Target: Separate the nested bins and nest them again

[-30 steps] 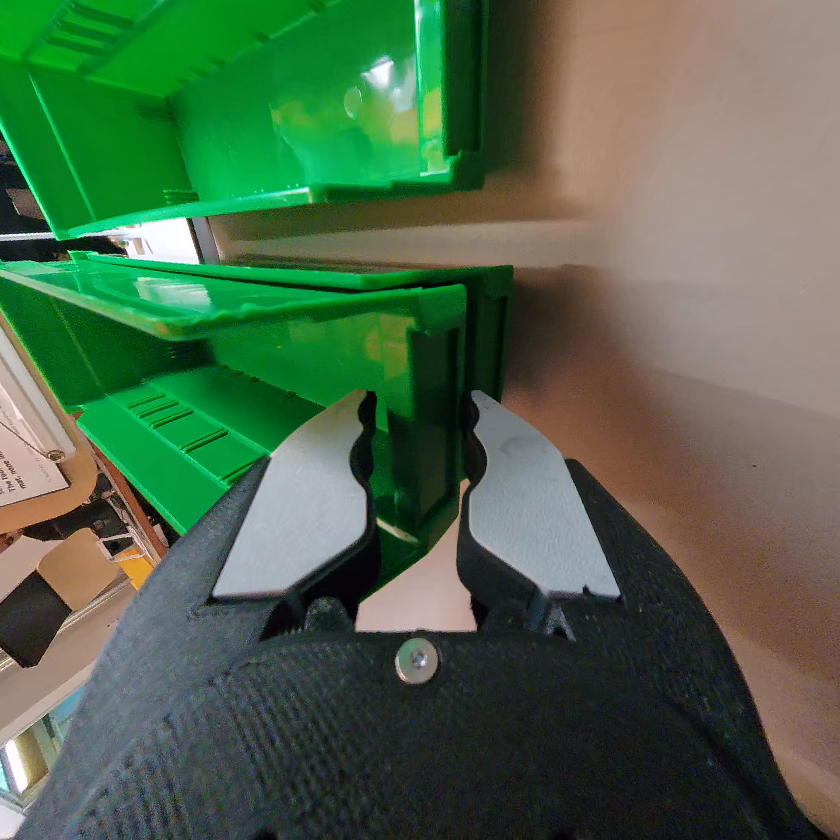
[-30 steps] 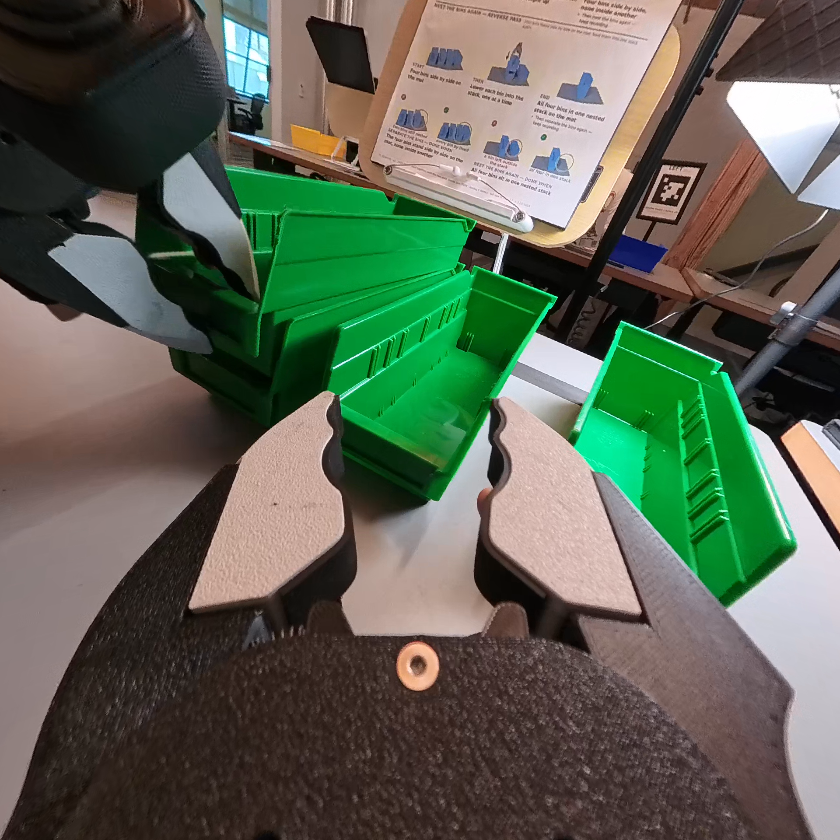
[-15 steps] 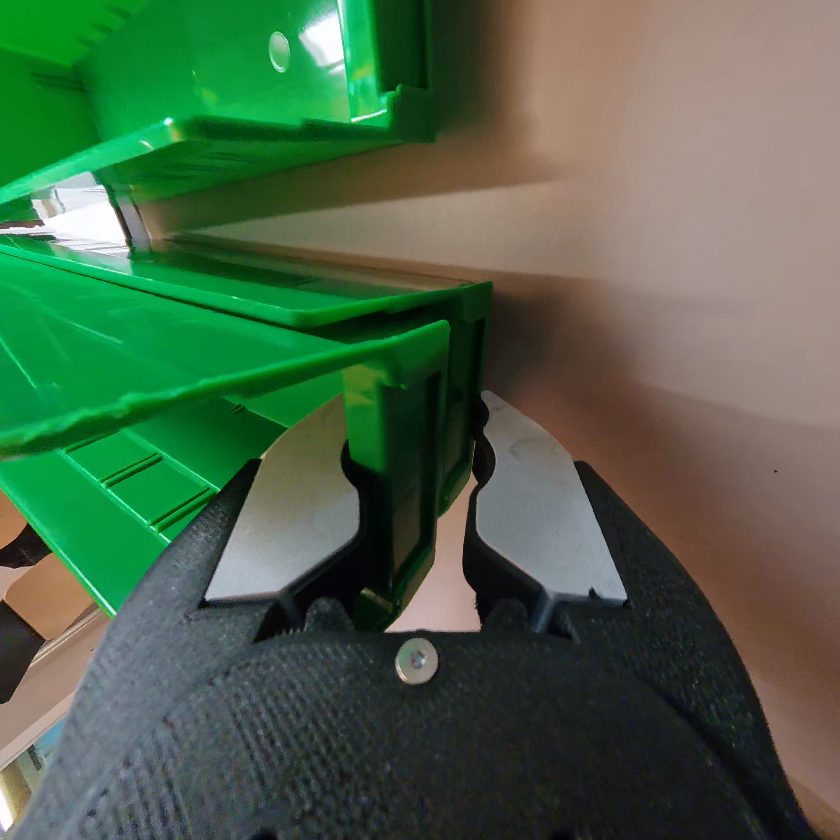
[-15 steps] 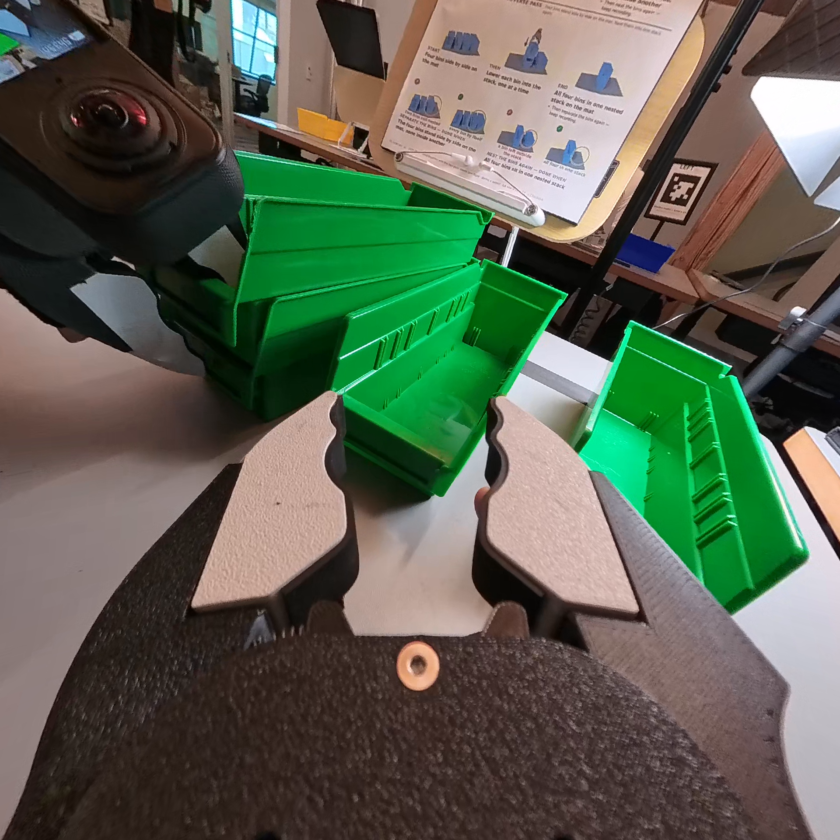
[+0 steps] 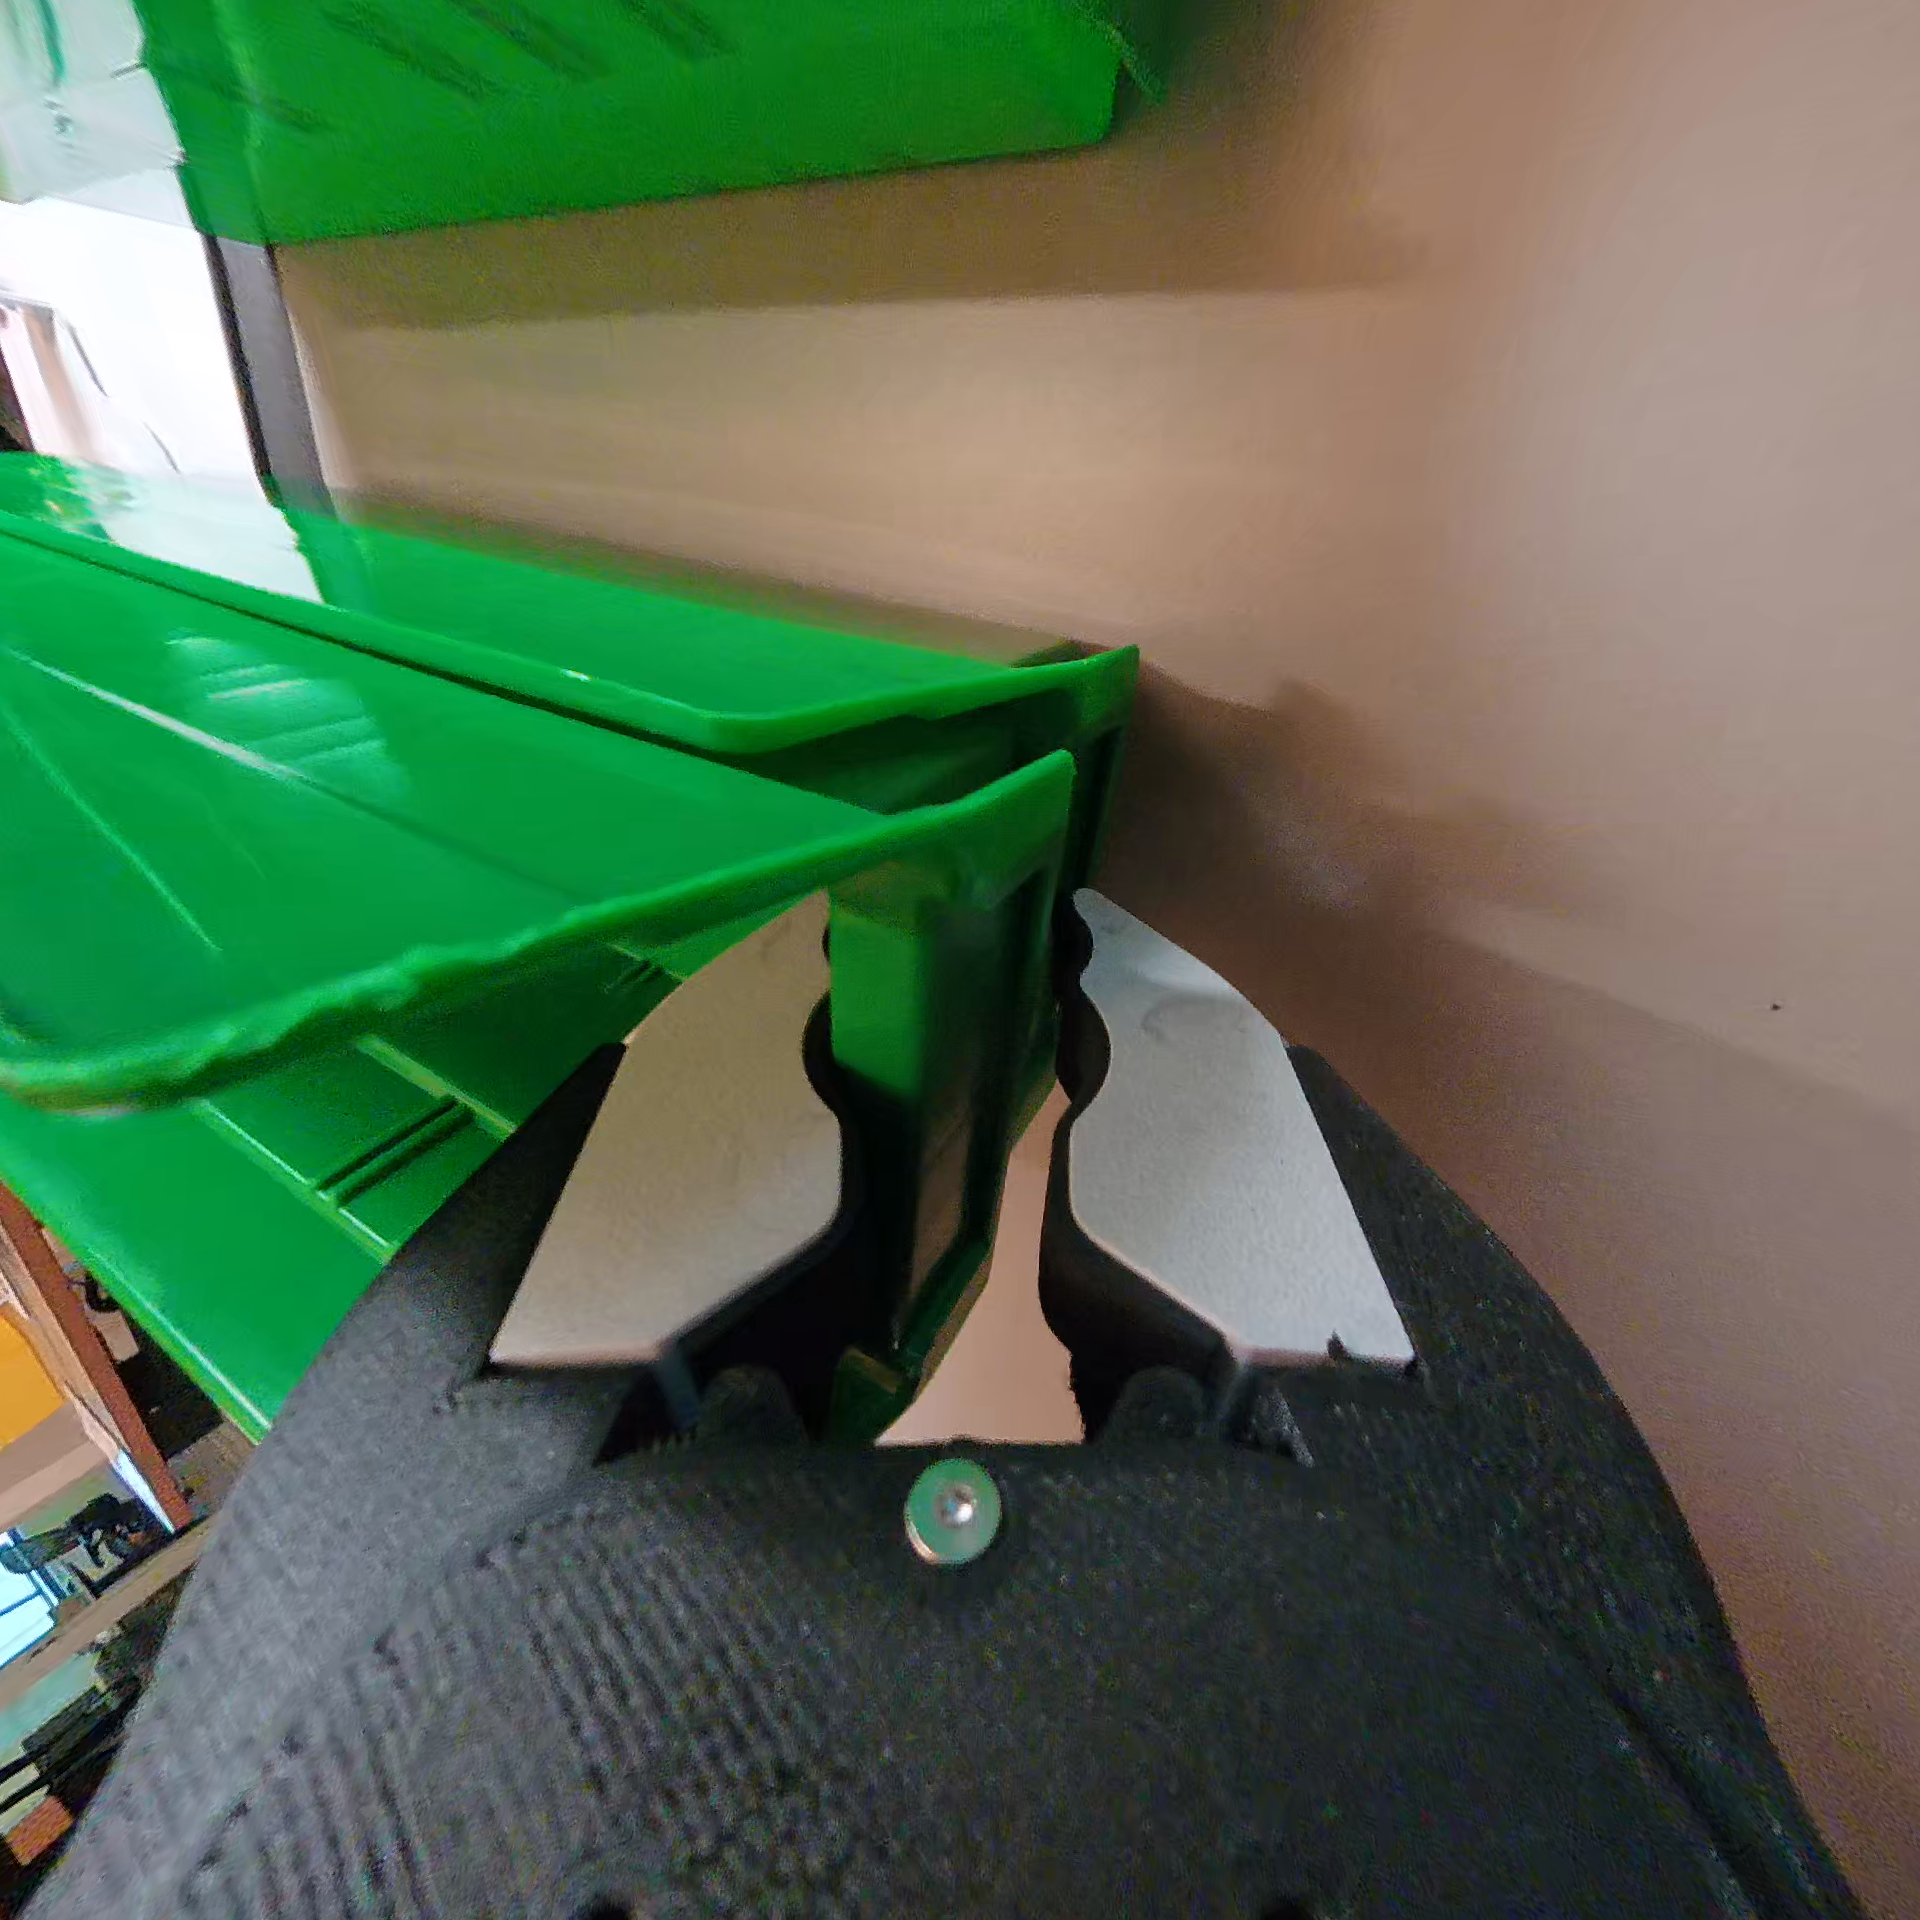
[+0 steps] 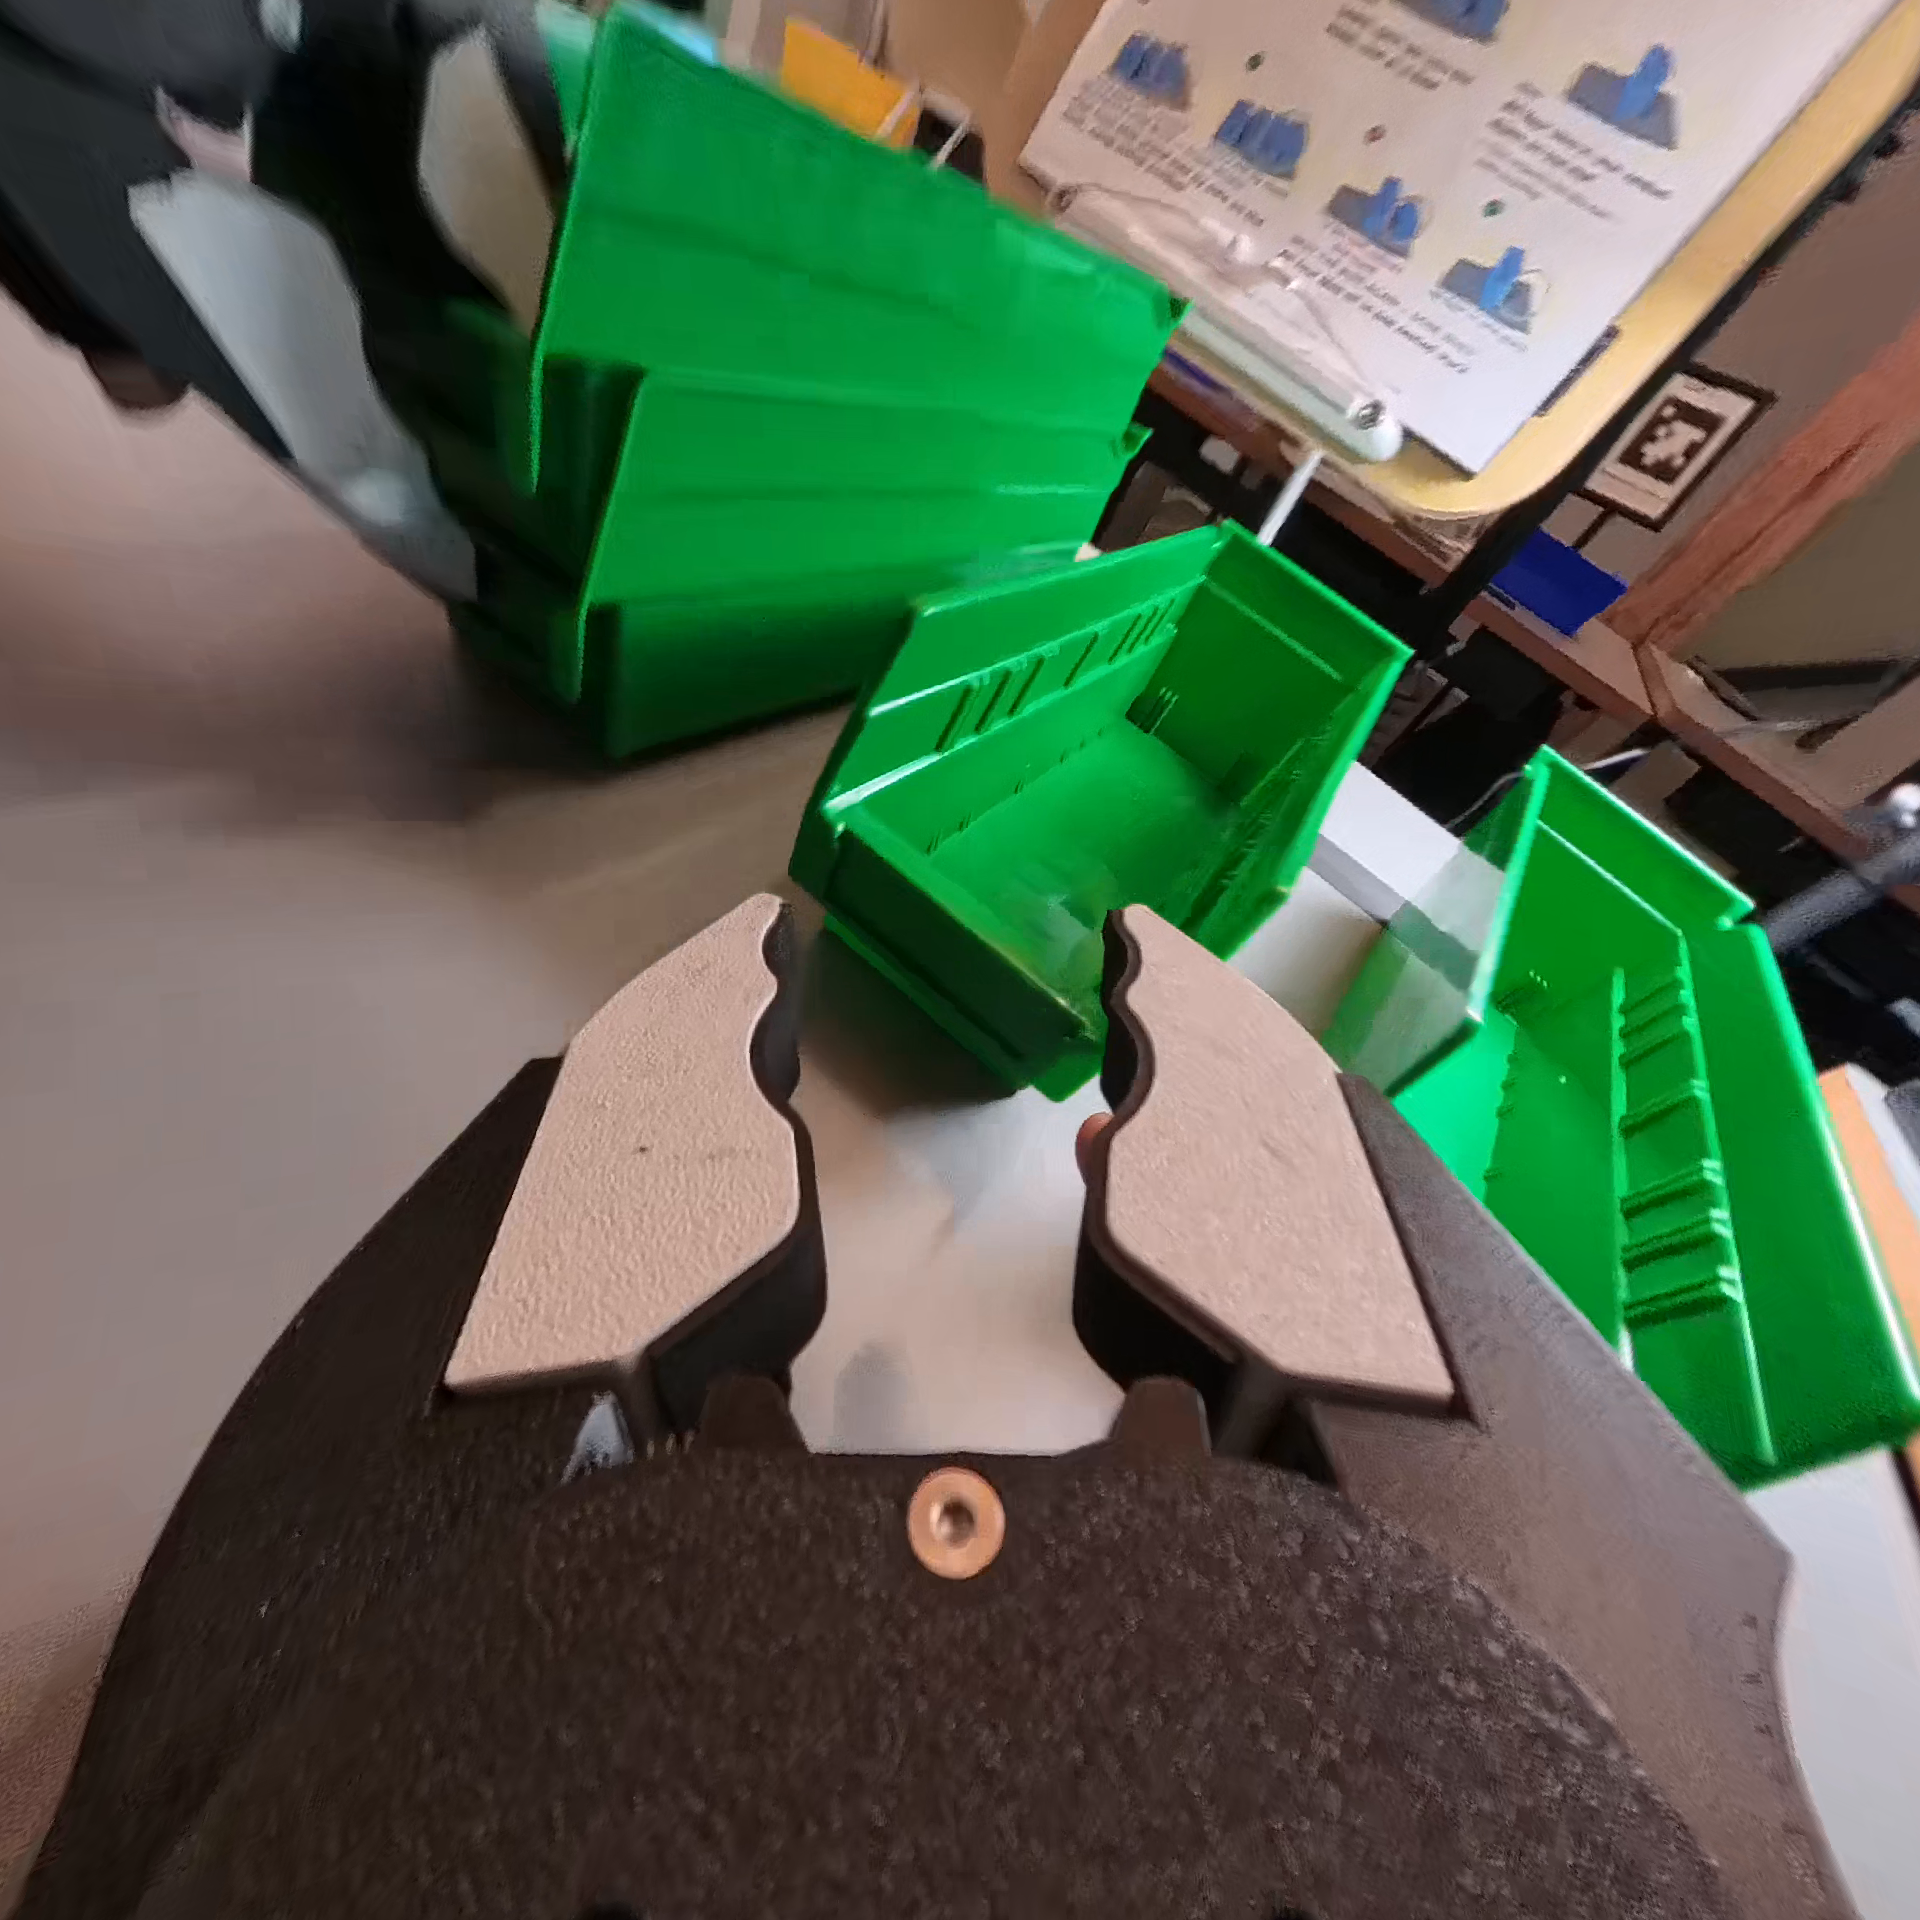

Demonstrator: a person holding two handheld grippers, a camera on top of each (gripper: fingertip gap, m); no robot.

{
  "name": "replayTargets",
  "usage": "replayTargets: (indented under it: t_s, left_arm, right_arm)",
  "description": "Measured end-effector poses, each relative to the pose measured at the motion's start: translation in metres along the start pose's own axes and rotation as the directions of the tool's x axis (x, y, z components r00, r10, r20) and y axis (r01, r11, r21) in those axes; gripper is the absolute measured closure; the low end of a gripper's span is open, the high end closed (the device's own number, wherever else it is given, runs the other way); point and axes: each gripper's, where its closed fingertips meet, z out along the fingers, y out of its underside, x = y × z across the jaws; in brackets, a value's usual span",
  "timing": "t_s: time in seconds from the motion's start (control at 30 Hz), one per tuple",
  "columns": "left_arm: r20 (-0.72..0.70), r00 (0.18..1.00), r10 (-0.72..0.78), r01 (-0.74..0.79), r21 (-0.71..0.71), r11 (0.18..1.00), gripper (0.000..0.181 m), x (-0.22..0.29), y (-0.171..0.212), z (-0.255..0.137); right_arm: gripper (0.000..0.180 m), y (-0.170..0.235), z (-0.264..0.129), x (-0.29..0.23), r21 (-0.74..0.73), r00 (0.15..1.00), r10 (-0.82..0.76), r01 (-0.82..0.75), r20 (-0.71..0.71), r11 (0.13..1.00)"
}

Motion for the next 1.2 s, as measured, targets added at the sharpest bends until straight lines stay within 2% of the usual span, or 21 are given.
replayTargets:
  t_s: [0.03, 0.13, 0.23, 0.37, 0.47, 0.57, 0.63, 0.77, 0.8, 0.87, 0.9, 1.03, 1.2]
  left_arm:
    - [0.008, 1.000, 0.008, -0.008, 0.017, 1.000, 0.144, -0.002, 0.001, 0.000]
    - [0.065, 0.997, 0.038, -0.042, 0.070, 0.997, 0.140, -0.009, 0.003, 0.000]
    - [0.079, 0.996, -0.035, 0.012, 0.272, 0.962, 0.140, -0.008, -0.011, -0.023]
    - [0.023, 0.981, -0.190, 0.143, 0.572, 0.808, 0.135, -0.003, -0.019, -0.084]
    - [-0.063, 0.946, -0.319, 0.268, 0.704, 0.658, 0.132, -0.001, -0.004, -0.116]
    - [-0.156, 0.894, -0.419, 0.387, 0.742, 0.548, 0.128, 0.006, 0.022, -0.127]
    - [-0.185, 0.865, -0.467, 0.433, 0.745, 0.508, 0.126, 0.013, 0.038, -0.128]
    - [-0.200, 0.826, -0.527, 0.480, 0.740, 0.471, 0.122, 0.028, 0.061, -0.122]
    - [-0.203, 0.819, -0.537, 0.488, 0.740, 0.463, 0.121, 0.031, 0.065, -0.121]
    - [-0.193, 0.810, -0.553, 0.490, 0.742, 0.458, 0.119, 0.035, 0.071, -0.119]
    - [-0.179, 0.809, -0.560, 0.484, 0.745, 0.460, 0.119, 0.036, 0.075, -0.118]
    - [-0.165, 0.800, -0.577, 0.485, 0.745, 0.459, 0.118, 0.038, 0.085, -0.112]
    - [-0.168, 0.790, -0.590, 0.495, 0.741, 0.453, 0.119, 0.035, 0.094, -0.105]
  right_arm:
    - [0.124, 0.004, 0.005, -0.005, -0.030, 0.999, -0.051, 0.051, 0.019, 0.998]
    - [0.118, 0.017, 0.021, -0.019, -0.142, 0.983, -0.164, 0.175, 0.088, 0.974]
    - [0.115, 0.022, 0.032, -0.022, -0.212, 0.939, -0.318, 0.339, 0.129, 0.916]
    - [0.111, 0.027, 0.048, -0.017, -0.286, 0.868, -0.447, 0.494, 0.216, 0.821]
    - [0.109, 0.037, 0.058, -0.011, -0.349, 0.814, -0.488, 0.577, 0.314, 0.738]
    - [0.110, 0.045, 0.065, -0.008, -0.377, 0.761, -0.517, 0.646, 0.392, 0.664]
    - [0.113, 0.049, 0.068, -0.007, -0.388, 0.730, -0.536, 0.681, 0.423, 0.621]
    - [0.122, 0.051, 0.073, -0.006, -0.399, 0.696, -0.563, 0.718, 0.447, 0.571]
    - [0.127, 0.052, 0.073, -0.007, -0.400, 0.691, -0.566, 0.723, 0.450, 0.564]
    - [0.149, 0.054, 0.074, -0.008, -0.401, 0.668, -0.591, 0.744, 0.452, 0.534]
    - [0.151, 0.053, 0.074, -0.009, -0.394, 0.658, -0.605, 0.753, 0.448, 0.526]
    - [0.151, 0.044, 0.060, -0.015, -0.427, 0.686, -0.579, 0.728, 0.441, 0.536]
    - [0.151, 0.004, 0.028, -0.015, -0.457, 0.754, -0.516, 0.656, 0.406, 0.600]
